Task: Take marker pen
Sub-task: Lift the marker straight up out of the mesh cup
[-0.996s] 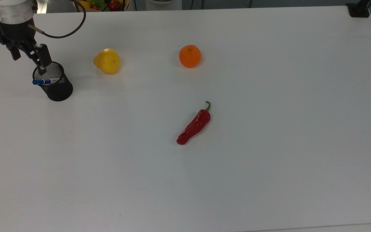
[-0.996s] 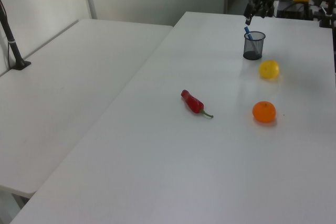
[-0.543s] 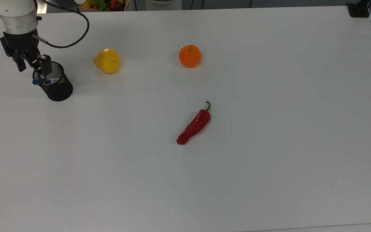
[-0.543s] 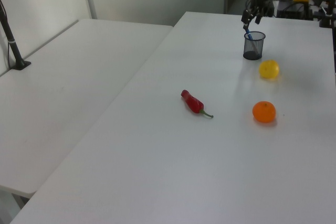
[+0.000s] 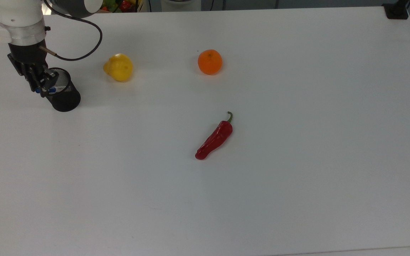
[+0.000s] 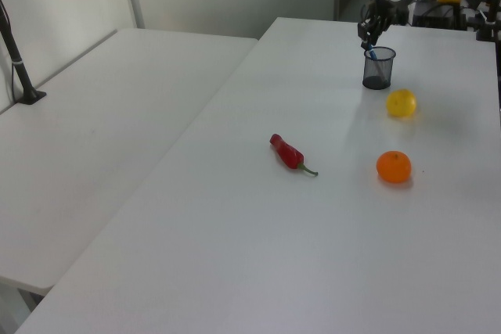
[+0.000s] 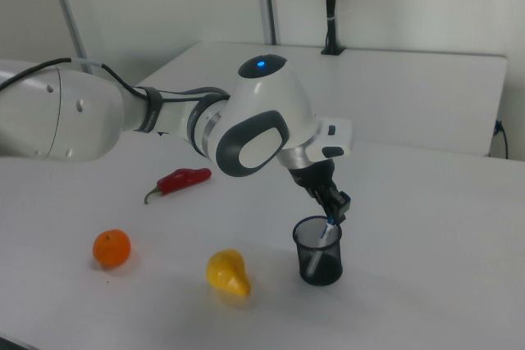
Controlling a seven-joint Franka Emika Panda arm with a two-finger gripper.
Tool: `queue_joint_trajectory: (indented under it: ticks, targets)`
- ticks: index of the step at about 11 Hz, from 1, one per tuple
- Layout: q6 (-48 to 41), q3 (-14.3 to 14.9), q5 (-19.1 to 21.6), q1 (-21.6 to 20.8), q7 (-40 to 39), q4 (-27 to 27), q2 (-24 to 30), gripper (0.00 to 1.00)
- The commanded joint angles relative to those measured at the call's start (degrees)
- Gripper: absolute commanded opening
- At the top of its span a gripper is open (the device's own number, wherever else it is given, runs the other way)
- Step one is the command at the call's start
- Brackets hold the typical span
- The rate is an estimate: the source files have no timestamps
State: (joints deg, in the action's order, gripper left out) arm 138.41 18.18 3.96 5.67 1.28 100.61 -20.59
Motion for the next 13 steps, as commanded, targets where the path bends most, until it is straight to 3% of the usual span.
queue_joint_trajectory:
  ticks: [1, 4, 10, 13]
  targets:
    - [1.08, 0.19, 1.4, -0.4, 0.56, -0.15, 0.11, 0.12]
    - [1.08, 0.19, 1.57, -0.13, 0.56, -0.41, 0.72, 0.08]
    - [-0.15, 0.89, 6.13, 0.66, 0.39, -10.6, 3.44, 0.09]
    - [-10.57, 0.36, 7.9, -0.57, 0.48, -12.27, 6.95, 0.09]
